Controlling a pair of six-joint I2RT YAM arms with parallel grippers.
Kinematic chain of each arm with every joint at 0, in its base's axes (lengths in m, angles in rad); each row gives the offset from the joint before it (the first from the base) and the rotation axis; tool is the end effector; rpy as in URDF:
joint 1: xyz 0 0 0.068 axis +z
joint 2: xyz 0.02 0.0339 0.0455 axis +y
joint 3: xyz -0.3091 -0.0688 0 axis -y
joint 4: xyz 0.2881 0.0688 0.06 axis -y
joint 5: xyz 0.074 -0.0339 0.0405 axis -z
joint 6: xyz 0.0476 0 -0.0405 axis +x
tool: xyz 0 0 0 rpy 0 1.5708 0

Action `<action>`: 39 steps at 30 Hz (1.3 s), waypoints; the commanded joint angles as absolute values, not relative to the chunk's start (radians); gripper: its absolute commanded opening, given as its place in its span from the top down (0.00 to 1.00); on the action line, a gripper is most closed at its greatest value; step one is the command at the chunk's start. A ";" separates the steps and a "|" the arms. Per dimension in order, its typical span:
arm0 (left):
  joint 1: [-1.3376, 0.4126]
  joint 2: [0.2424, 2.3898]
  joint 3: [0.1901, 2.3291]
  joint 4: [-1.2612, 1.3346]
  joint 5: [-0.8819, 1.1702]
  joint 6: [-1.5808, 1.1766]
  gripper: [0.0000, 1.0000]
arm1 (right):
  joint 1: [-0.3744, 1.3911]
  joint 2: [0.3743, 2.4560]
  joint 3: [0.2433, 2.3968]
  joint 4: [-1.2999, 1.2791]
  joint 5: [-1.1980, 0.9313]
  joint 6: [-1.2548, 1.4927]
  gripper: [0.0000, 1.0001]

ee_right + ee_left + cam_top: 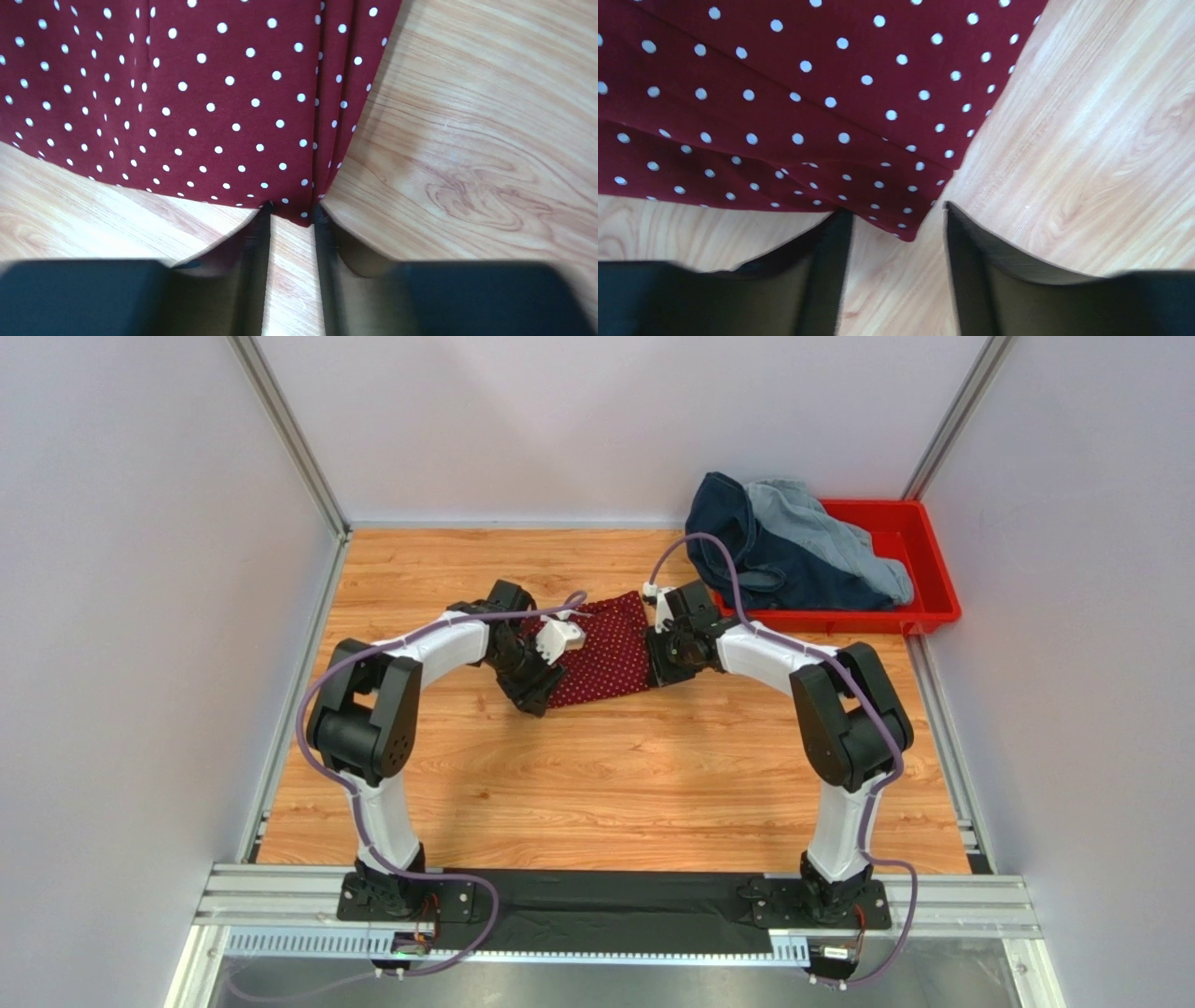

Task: Fold and stack the skirts
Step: Smooth out the skirt at the center of the board.

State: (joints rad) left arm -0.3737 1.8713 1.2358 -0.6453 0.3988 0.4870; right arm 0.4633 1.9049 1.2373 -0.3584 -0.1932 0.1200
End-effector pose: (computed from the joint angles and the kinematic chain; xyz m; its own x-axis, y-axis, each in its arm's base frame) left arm 0.3774 -0.1679 0.1731 -0.5826 0.6917 -0.4268 0.8061 0.5587 -0.1950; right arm 0.3961 0.2081 0.1710 -0.8227 -0.2797 -0.4949 -0.4322 0.8732 0.2251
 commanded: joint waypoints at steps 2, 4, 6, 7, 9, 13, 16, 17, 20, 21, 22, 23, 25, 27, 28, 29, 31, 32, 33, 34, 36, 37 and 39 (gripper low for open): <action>-0.371 1.913 1.261 -0.638 0.426 0.523 0.50 | 0.463 1.894 1.221 -0.316 -0.244 0.095 0.83; -0.371 1.916 1.267 -0.656 0.443 0.528 0.62 | 0.463 1.890 1.215 -0.316 -0.259 0.097 0.90; -0.371 1.905 1.261 -0.664 0.465 0.537 0.81 | 0.463 1.884 1.207 -0.310 -0.265 0.098 0.93; -0.371 1.888 1.256 -0.667 0.462 0.540 0.93 | 0.463 1.878 1.201 -0.311 -0.268 0.097 0.98; -0.371 1.870 1.236 -0.672 0.428 0.563 1.00 | 0.465 1.861 1.193 -0.314 -0.284 0.103 1.00; -0.370 1.801 1.165 -0.709 0.411 0.610 1.00 | 0.468 1.815 1.135 -0.350 -0.319 0.161 1.00; -0.371 1.735 1.121 -0.776 0.419 0.644 1.00 | 0.495 1.717 1.056 -0.391 -0.322 0.195 1.00; -0.371 1.715 1.082 -0.793 0.432 0.656 1.00 | 0.506 1.685 0.989 -0.399 -0.321 0.202 1.00; -0.371 1.620 0.980 -0.848 0.463 0.712 0.98 | 0.572 1.547 0.873 -0.408 -0.325 0.253 0.99; -0.371 1.599 0.956 -0.867 0.463 0.722 0.73 | 0.615 1.492 0.811 -0.413 -0.318 0.270 0.94; -0.370 1.560 0.916 -0.873 0.460 0.741 0.56 | 0.630 1.476 0.792 -0.419 -0.319 0.296 0.72; -0.370 1.543 0.902 -0.880 0.436 0.747 0.47 | 0.632 1.457 0.773 -0.431 -0.330 0.317 0.62; -0.362 1.502 0.899 -0.908 0.405 0.758 0.40 | 0.630 1.407 0.764 -0.448 -0.324 0.337 0.56; -0.333 1.471 0.934 -0.975 0.411 0.767 0.39 | 0.629 1.376 0.820 -0.497 -0.250 0.313 0.53; -0.321 1.463 0.987 -1.000 0.449 0.772 0.39 | 0.627 1.359 0.850 -0.518 -0.223 0.299 0.53; -0.311 1.459 1.015 -1.018 0.468 0.770 0.39 | 0.626 1.358 0.882 -0.569 -0.195 0.276 0.52; -0.304 1.448 1.086 -1.029 0.515 0.744 0.39 | 0.626 1.364 0.978 -0.600 -0.129 0.258 0.52; -0.305 1.448 1.106 -1.023 0.544 0.698 0.40 | 0.627 1.370 1.003 -0.594 -0.120 0.255 0.53; -0.316 1.460 1.123 -0.987 0.569 0.663 0.43 | 0.626 1.376 1.017 -0.574 -0.138 0.256 0.54; -0.333 1.471 1.143 -0.956 0.546 0.608 0.47 | 0.626 1.400 1.026 -0.540 -0.170 0.261 0.55; -0.391 1.527 1.166 -0.889 0.506 0.516 0.59 | 0.621 1.442 1.025 -0.410 -0.317 0.319 0.58; -0.405 1.545 1.181 -0.867 0.512 0.500 0.60 | 0.621 1.475 1.031 -0.335 -0.368 0.348 0.62; -0.440 1.581 1.187 -0.816 0.529 0.474 0.61 | 0.620 1.573 1.048 -0.282 -0.469 0.417 0.65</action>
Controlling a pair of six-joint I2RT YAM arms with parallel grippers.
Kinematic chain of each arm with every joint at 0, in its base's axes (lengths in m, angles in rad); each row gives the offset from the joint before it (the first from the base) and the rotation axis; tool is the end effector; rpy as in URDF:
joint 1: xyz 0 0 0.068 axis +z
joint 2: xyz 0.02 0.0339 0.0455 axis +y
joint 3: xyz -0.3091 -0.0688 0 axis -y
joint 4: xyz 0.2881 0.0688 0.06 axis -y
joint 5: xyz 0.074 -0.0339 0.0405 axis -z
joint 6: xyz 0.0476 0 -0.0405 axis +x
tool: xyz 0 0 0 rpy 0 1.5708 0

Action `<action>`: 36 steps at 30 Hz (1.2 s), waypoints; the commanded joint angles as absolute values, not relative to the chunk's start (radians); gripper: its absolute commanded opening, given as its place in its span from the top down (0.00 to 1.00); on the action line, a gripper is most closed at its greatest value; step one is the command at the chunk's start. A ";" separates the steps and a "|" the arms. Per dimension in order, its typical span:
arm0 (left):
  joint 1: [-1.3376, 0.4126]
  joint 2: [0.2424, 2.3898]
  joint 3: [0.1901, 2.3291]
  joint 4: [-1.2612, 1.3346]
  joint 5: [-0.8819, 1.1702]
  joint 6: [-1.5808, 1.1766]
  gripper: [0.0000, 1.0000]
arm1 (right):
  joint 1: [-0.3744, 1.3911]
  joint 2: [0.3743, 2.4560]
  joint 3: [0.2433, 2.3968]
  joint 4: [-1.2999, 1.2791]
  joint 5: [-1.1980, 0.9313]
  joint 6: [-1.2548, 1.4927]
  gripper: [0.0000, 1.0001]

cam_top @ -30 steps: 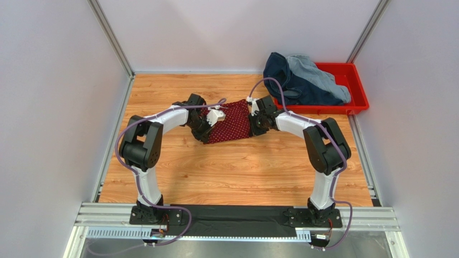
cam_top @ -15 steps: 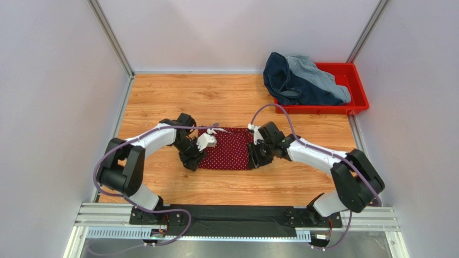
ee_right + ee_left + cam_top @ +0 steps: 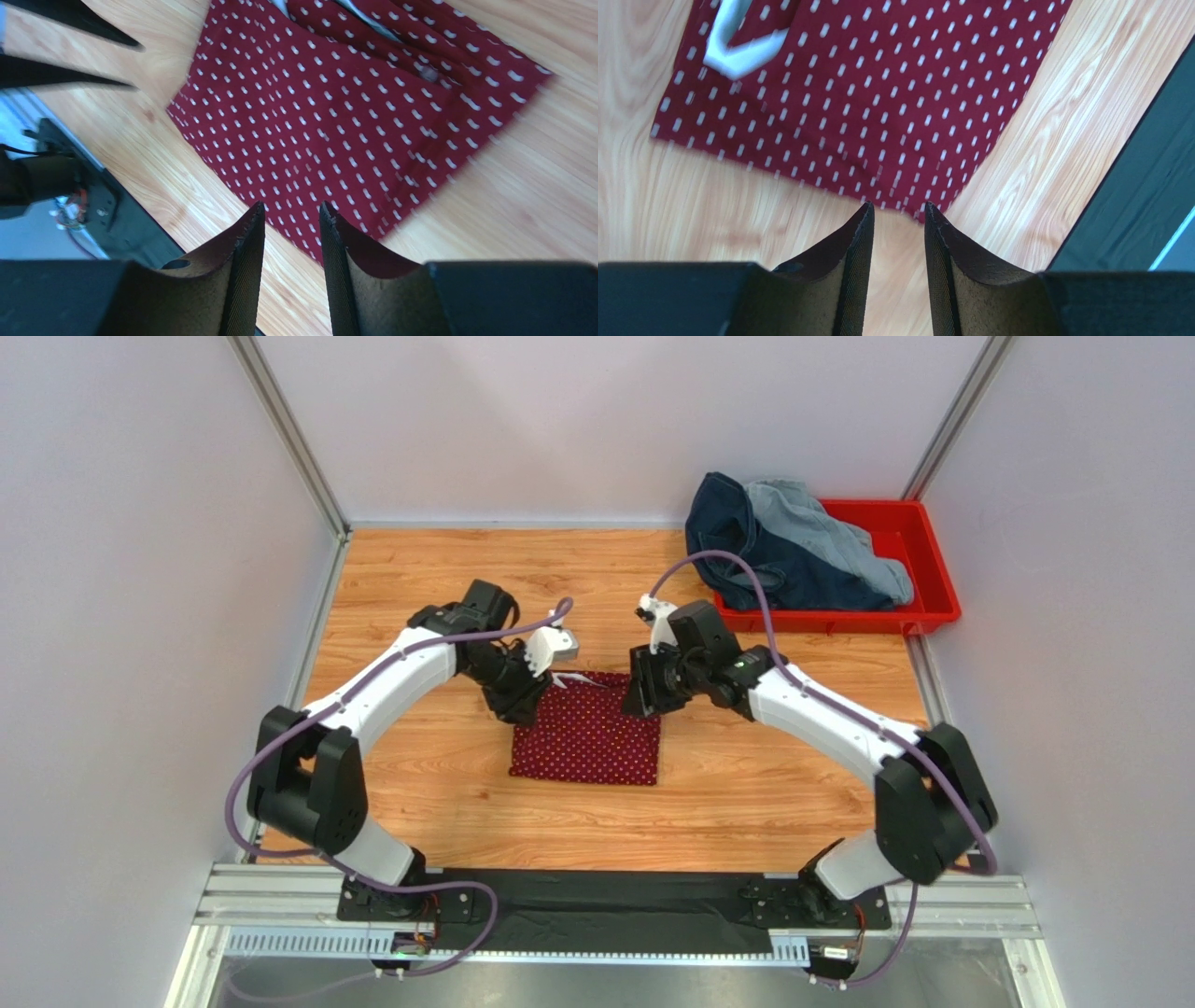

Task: Fold and stack the skirts
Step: Smooth out the skirt at the center of the board.

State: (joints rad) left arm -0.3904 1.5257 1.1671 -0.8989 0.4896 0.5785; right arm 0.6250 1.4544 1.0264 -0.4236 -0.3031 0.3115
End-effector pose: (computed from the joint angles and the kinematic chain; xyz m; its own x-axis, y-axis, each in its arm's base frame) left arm 0.2991 -0.1473 0.2670 -0.4797 0.7192 -0.5027 0.8744 0.4392 -0.2061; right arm 0.2754 0.2162 0.2657 -0.8008 -0.2170 -0.5582 -0.4963 0.7621 0.4157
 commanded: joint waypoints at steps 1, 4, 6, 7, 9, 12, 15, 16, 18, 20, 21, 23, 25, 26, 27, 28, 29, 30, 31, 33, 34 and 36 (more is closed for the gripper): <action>-0.454 1.592 1.195 -0.805 0.537 0.474 0.61 | 0.620 1.603 1.060 -0.267 -0.488 0.429 0.65; -0.485 1.638 1.192 -0.770 0.537 0.476 0.59 | 0.614 1.695 1.088 -0.221 -0.506 0.452 0.65; -0.485 1.695 1.187 -0.735 0.519 0.468 0.59 | 0.591 1.758 1.103 -0.224 -0.486 0.451 0.66; -0.485 1.718 1.184 -0.724 0.485 0.466 0.59 | 0.580 1.779 1.106 -0.229 -0.477 0.456 0.67; -0.485 1.781 1.186 -0.686 0.448 0.465 0.59 | 0.555 1.813 1.106 -0.232 -0.424 0.450 0.68; -0.480 1.837 1.203 -0.666 0.384 0.457 0.59 | 0.542 1.835 1.109 -0.244 -0.359 0.416 0.68; -0.448 1.819 1.203 -0.649 0.374 0.443 0.59 | 0.531 1.850 1.111 -0.247 -0.331 0.388 0.68; -0.437 1.812 1.198 -0.641 0.356 0.445 0.58 | 0.528 1.856 1.114 -0.245 -0.321 0.384 0.68; -0.411 1.795 1.197 -0.621 0.338 0.448 0.57 | 0.517 1.865 1.130 -0.248 -0.314 0.365 0.67; -0.396 1.792 1.204 -0.629 0.357 0.454 0.54 | 0.512 1.878 1.150 -0.265 -0.305 0.354 0.67; -0.394 1.783 1.215 -0.637 0.379 0.459 0.53 | 0.512 1.876 1.166 -0.276 -0.301 0.336 0.67; -0.394 1.737 1.230 -0.664 0.484 0.472 0.49 | 0.512 1.847 1.206 -0.304 -0.278 0.309 0.67; -0.394 1.695 1.242 -0.660 0.575 0.479 0.46 | 0.512 1.816 1.227 -0.324 -0.261 0.290 0.66; -0.391 1.662 1.246 -0.641 0.598 0.479 0.45 | 0.512 1.786 1.230 -0.328 -0.243 0.284 0.66; -0.390 1.651 1.249 -0.628 0.623 0.480 0.44 | 0.512 1.775 1.232 -0.331 -0.235 0.273 0.65; -0.388 1.649 1.252 -0.612 0.618 0.479 0.43 | 0.512 1.769 1.232 -0.330 -0.229 0.267 0.65; -0.388 1.664 1.256 -0.586 0.605 0.476 0.43 | 0.512 1.766 1.233 -0.330 -0.215 0.262 0.65; -0.388 1.686 1.282 -0.584 0.568 0.477 0.43 | 0.512 1.778 1.236 -0.333 -0.207 0.256 0.65; -0.388 1.712 1.301 -0.584 0.540 0.477 0.43 | 0.511 1.789 1.241 -0.337 -0.198 0.255 0.64; -0.387 1.802 1.359 -0.601 0.490 0.486 0.45 | 0.511 1.828 1.262 -0.341 -0.201 0.258 0.64; -0.387 1.830 1.371 -0.603 0.460 0.497 0.46 | 0.509 1.842 1.270 -0.339 -0.193 0.255 0.63; -0.388 1.871 1.381 -0.588 0.468 0.509 0.46 | 0.509 1.873 1.301 -0.341 -0.175 0.244 0.62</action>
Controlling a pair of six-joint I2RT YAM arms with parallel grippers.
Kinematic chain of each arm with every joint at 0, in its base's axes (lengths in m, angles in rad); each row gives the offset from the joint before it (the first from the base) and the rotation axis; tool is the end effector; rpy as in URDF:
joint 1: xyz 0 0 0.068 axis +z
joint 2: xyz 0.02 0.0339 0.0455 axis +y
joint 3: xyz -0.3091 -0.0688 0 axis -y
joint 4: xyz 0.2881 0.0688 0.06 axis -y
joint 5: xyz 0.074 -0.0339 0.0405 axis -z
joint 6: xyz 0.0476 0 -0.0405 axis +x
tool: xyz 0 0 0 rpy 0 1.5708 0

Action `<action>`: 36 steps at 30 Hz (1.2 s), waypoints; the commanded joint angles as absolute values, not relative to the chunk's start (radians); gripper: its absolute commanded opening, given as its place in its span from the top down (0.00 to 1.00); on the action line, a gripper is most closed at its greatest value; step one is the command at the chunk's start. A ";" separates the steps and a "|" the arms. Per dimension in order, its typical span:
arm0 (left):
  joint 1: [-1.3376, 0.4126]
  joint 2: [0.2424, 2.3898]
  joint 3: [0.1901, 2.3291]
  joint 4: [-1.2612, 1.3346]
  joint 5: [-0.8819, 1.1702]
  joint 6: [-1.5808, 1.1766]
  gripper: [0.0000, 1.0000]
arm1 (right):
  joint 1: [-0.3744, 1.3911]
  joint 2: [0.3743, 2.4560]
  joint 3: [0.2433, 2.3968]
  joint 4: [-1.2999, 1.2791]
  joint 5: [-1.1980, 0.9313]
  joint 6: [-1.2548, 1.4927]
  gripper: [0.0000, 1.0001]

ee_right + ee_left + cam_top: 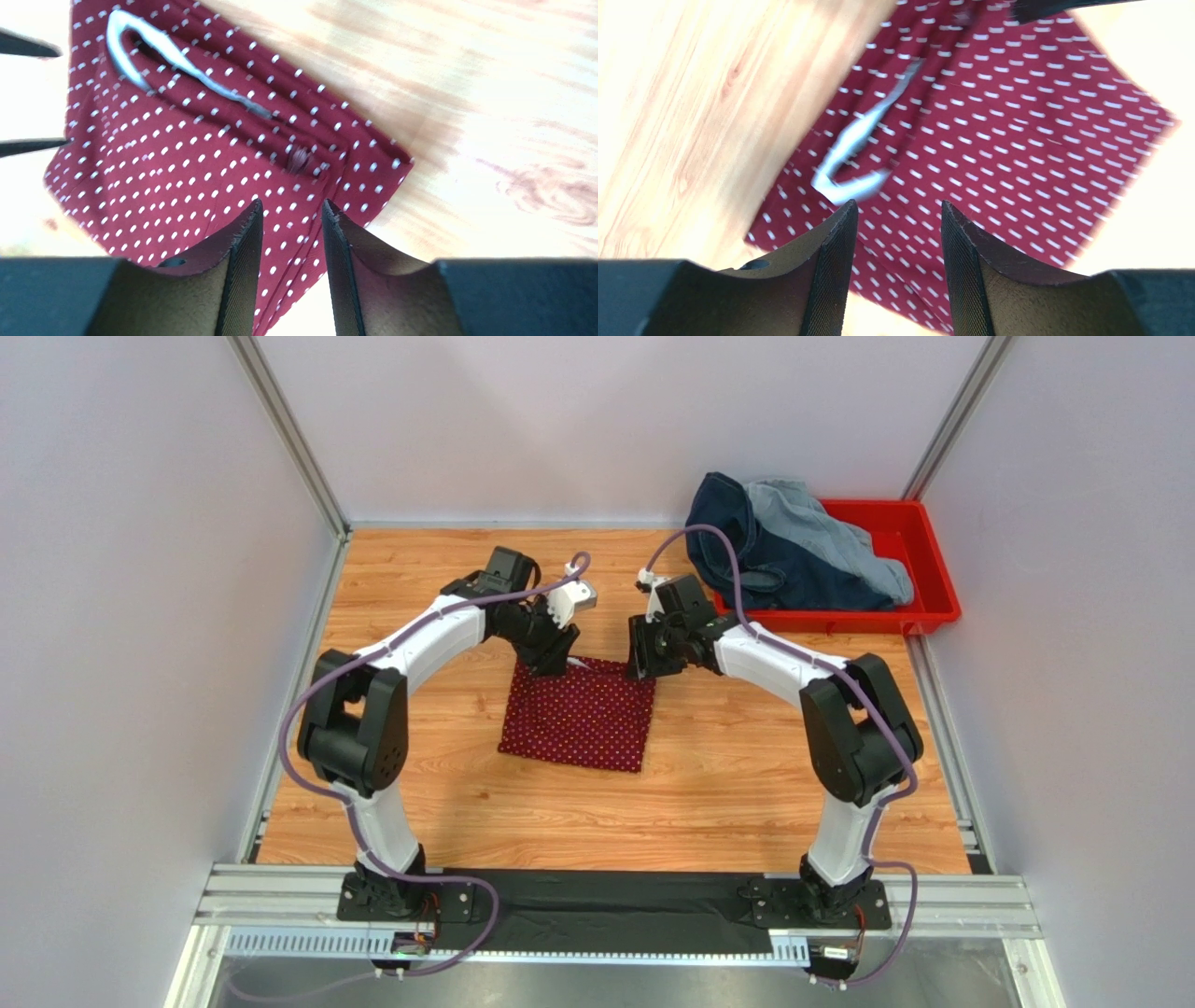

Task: Fold and stack the skirts
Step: Smooth out the skirt at the center of the board, then move the skirt to the corner of the board.

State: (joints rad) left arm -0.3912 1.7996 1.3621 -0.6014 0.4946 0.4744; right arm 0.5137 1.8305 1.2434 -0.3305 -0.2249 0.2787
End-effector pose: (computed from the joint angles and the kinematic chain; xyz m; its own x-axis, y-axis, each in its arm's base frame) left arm 0.3938 -0.1869 0.2469 -0.4538 0.6221 -0.6380 0.8605 0.4920 -0.1322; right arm 0.3829 0.2282 0.2070 -0.8292 -0.1599 -0.5356 -0.3837 0.8596 0.3375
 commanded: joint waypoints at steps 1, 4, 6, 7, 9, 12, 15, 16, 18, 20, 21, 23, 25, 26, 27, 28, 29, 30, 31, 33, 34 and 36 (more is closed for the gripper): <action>-0.388 1.882 1.382 -0.577 0.460 0.506 0.46 | 0.508 1.902 1.314 -0.341 -0.167 0.239 0.61; -0.388 1.923 1.414 -0.555 0.408 0.502 0.46 | 0.502 1.962 1.354 -0.345 -0.147 0.238 0.61; -0.388 1.960 1.445 -0.555 0.350 0.492 0.47 | 0.500 1.988 1.374 -0.350 -0.134 0.239 0.62; -0.387 1.971 1.453 -0.554 0.328 0.488 0.47 | 0.499 2.003 1.388 -0.351 -0.124 0.239 0.62; -0.387 1.988 1.466 -0.552 0.292 0.459 0.47 | 0.499 2.013 1.402 -0.356 -0.107 0.233 0.62; -0.379 1.954 1.462 -0.540 0.336 0.395 0.48 | 0.499 2.022 1.443 -0.382 -0.058 0.209 0.62; -0.357 1.863 1.424 -0.494 0.441 0.321 0.46 | 0.500 1.993 1.488 -0.416 -0.037 0.189 0.61; -0.341 1.839 1.413 -0.477 0.446 0.299 0.43 | 0.499 1.977 1.489 -0.425 -0.034 0.186 0.60; -0.316 1.784 1.379 -0.453 0.428 0.249 0.41 | 0.499 1.915 1.479 -0.429 -0.034 0.186 0.59; -0.267 1.746 1.352 -0.454 0.411 0.180 0.40 | 0.499 1.866 1.451 -0.430 -0.043 0.184 0.58; -0.250 1.737 1.321 -0.460 0.399 0.158 0.39 | 0.499 1.843 1.416 -0.428 -0.044 0.184 0.58; -0.210 1.732 1.283 -0.498 0.387 0.118 0.39 | 0.499 1.777 1.372 -0.425 -0.052 0.187 0.58; -0.204 1.738 1.255 -0.547 0.382 0.123 0.40 | 0.500 1.731 1.313 -0.425 -0.057 0.192 0.58; -0.204 1.749 1.240 -0.558 0.388 0.130 0.40 | 0.500 1.718 1.298 -0.425 -0.057 0.193 0.57; -0.204 1.755 1.212 -0.569 0.400 0.133 0.40 | 0.500 1.706 1.280 -0.425 -0.058 0.195 0.57; -0.204 1.764 1.203 -0.578 0.406 0.135 0.40 | 0.500 1.697 1.252 -0.422 -0.058 0.196 0.57; -0.204 1.785 1.195 -0.593 0.410 0.141 0.40 | 0.500 1.683 1.240 -0.423 -0.055 0.198 0.57; -0.204 1.795 1.195 -0.600 0.414 0.143 0.40 | 0.500 1.678 1.230 -0.423 -0.054 0.196 0.57; -0.204 1.807 1.196 -0.604 0.425 0.144 0.40 | 0.500 1.674 1.217 -0.425 -0.052 0.195 0.57; -0.204 1.831 1.206 -0.604 0.469 0.134 0.40 | 0.500 1.669 1.209 -0.425 -0.049 0.190 0.57; -0.204 1.851 1.213 -0.606 0.474 0.129 0.40 | 0.500 1.664 1.204 -0.428 -0.041 0.189 0.57; -0.204 1.874 1.238 -0.612 0.462 0.124 0.41 | 0.500 1.658 1.200 -0.431 -0.034 0.187 0.57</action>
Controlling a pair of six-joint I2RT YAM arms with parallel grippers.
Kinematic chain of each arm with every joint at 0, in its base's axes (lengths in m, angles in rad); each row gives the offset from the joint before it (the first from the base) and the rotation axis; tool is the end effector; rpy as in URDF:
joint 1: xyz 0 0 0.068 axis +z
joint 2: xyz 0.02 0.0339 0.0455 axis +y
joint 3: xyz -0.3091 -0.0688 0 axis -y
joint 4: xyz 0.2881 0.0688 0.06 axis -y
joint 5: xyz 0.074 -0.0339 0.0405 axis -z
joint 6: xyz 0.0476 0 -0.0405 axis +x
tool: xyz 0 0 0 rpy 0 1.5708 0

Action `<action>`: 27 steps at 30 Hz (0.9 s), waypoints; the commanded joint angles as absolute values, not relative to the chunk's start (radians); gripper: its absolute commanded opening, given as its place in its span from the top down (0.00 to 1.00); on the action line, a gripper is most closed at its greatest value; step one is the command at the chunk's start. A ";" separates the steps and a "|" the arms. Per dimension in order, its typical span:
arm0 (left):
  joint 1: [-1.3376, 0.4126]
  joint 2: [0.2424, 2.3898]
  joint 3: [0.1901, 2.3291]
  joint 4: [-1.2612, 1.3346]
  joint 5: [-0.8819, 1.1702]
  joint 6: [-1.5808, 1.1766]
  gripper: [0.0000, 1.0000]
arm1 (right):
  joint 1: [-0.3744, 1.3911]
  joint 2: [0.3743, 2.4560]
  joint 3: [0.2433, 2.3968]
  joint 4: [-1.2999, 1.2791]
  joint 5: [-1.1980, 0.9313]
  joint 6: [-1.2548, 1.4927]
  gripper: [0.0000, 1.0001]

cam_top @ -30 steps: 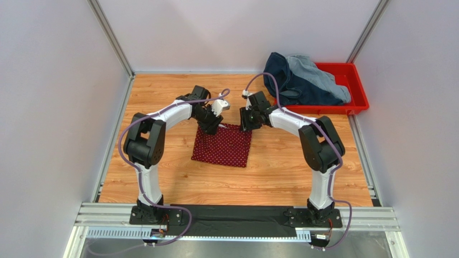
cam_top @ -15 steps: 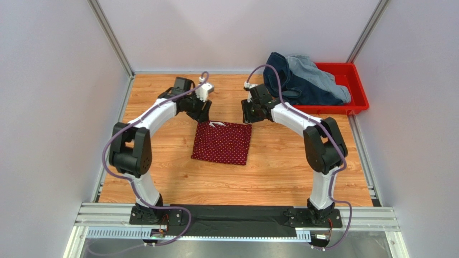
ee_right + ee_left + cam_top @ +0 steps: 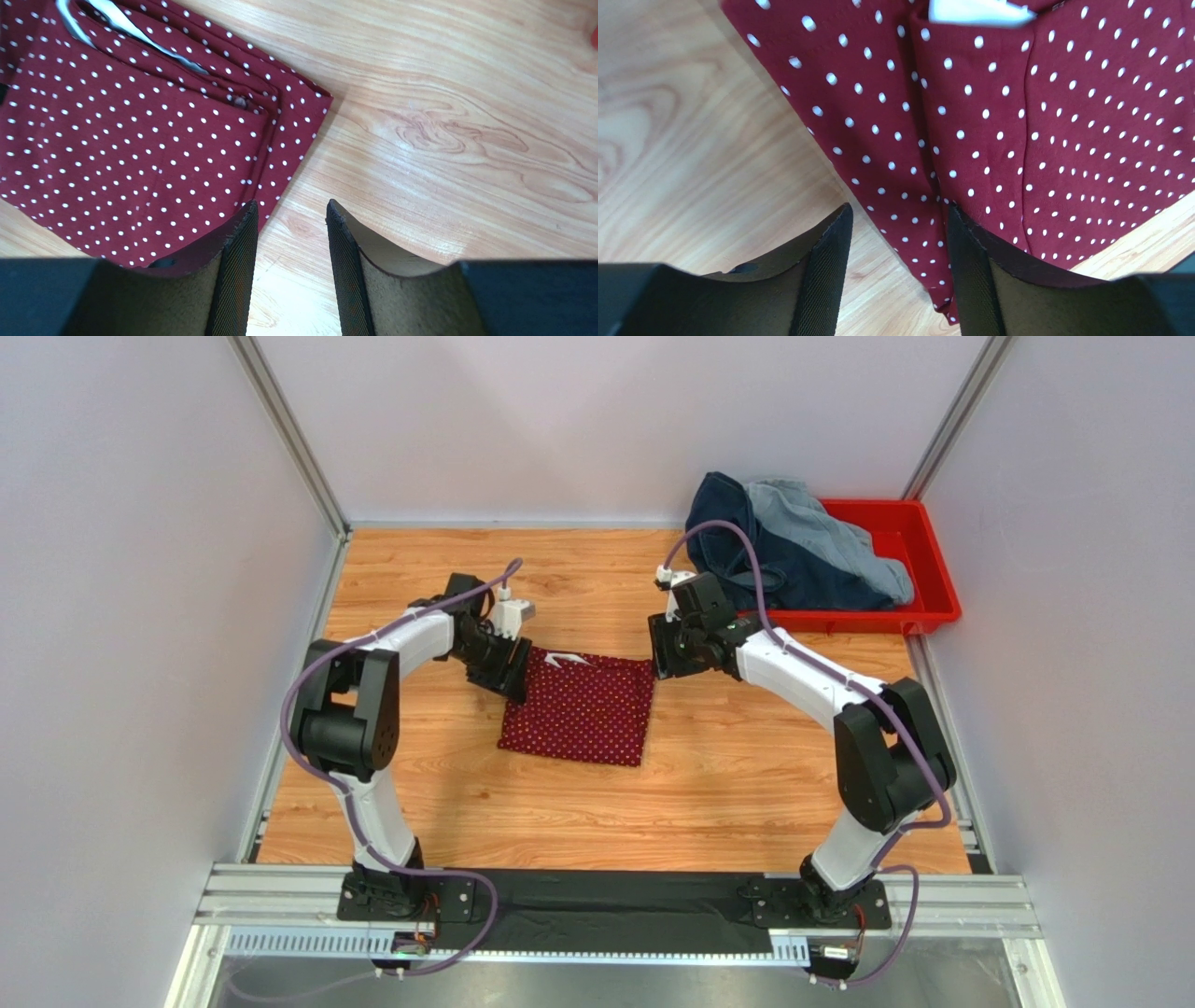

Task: Fold and stack the skirts
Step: Move the skirt to the corner of the board.

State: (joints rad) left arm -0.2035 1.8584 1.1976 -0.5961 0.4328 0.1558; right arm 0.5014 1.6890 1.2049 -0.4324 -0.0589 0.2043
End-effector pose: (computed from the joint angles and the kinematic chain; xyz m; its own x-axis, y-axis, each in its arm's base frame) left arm 0.3957 -0.1020 0.1690 -0.8721 0.3238 -0.3669 0.4511 0.8226 -0.3462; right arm 0.3611 0.2011 0.2430 -0.7851 -0.1993 -0.5865 -0.3594 0.9177 0.1692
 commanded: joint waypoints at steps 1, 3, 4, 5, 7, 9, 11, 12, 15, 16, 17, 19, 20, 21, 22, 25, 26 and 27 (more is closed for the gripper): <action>-0.203 1.887 1.244 -0.614 0.456 0.121 0.43 | 0.500 1.654 1.198 -0.431 -0.029 0.184 0.57; -0.202 1.904 1.259 -0.618 0.460 0.117 0.45 | 0.500 1.638 1.195 -0.433 -0.022 0.178 0.57; -0.201 1.907 1.265 -0.623 0.466 0.115 0.49 | 0.500 1.635 1.195 -0.433 -0.020 0.176 0.57; -0.201 1.916 1.275 -0.624 0.474 0.114 0.53 | 0.499 1.629 1.193 -0.431 -0.012 0.178 0.57; -0.201 1.925 1.290 -0.646 0.494 0.120 0.64 | 0.499 1.620 1.196 -0.431 -0.005 0.170 0.57; -0.201 1.939 1.307 -0.660 0.517 0.126 0.76 | 0.499 1.615 1.198 -0.433 0.000 0.166 0.57; -0.202 1.947 1.313 -0.669 0.549 0.127 0.83 | 0.497 1.605 1.198 -0.433 0.000 0.161 0.57; -0.202 1.950 1.318 -0.672 0.570 0.126 0.95 | 0.497 1.600 1.195 -0.433 0.033 0.157 0.57; -0.201 1.962 1.331 -0.695 0.575 0.141 1.00 | 0.489 1.583 1.189 -0.434 0.046 0.153 0.57; -0.195 1.957 1.330 -0.704 0.569 0.155 1.00 | 0.486 1.579 1.183 -0.434 0.045 0.153 0.57; -0.187 1.939 1.321 -0.710 0.551 0.187 1.00 | 0.483 1.566 1.181 -0.433 0.043 0.153 0.57; -0.158 1.902 1.312 -0.742 0.528 0.242 1.00 | 0.480 1.559 1.174 -0.439 0.046 0.149 0.57; -0.146 1.892 1.309 -0.758 0.511 0.274 1.00 | 0.480 1.551 1.173 -0.442 0.051 0.143 0.57; -0.132 1.881 1.307 -0.781 0.467 0.354 1.00 | 0.480 1.548 1.170 -0.445 0.054 0.138 0.57; -0.102 1.865 1.305 -0.816 0.439 0.391 1.00 | 0.480 1.545 1.169 -0.449 0.063 0.135 0.57; -0.016 1.839 1.276 -0.848 0.324 0.535 1.00 | 0.480 1.537 1.167 -0.453 0.071 0.123 0.57; -0.006 1.836 1.261 -0.856 0.269 0.567 1.00 | 0.479 1.536 1.169 -0.453 0.071 0.121 0.57; 0.055 1.836 1.255 -0.873 0.250 0.599 1.00 | 0.480 1.534 1.170 -0.453 0.071 0.114 0.57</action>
State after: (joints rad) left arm -0.0444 1.8912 1.2781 -0.7902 0.3920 0.4129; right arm 0.4828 1.5745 1.1748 -0.4591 0.0456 0.1463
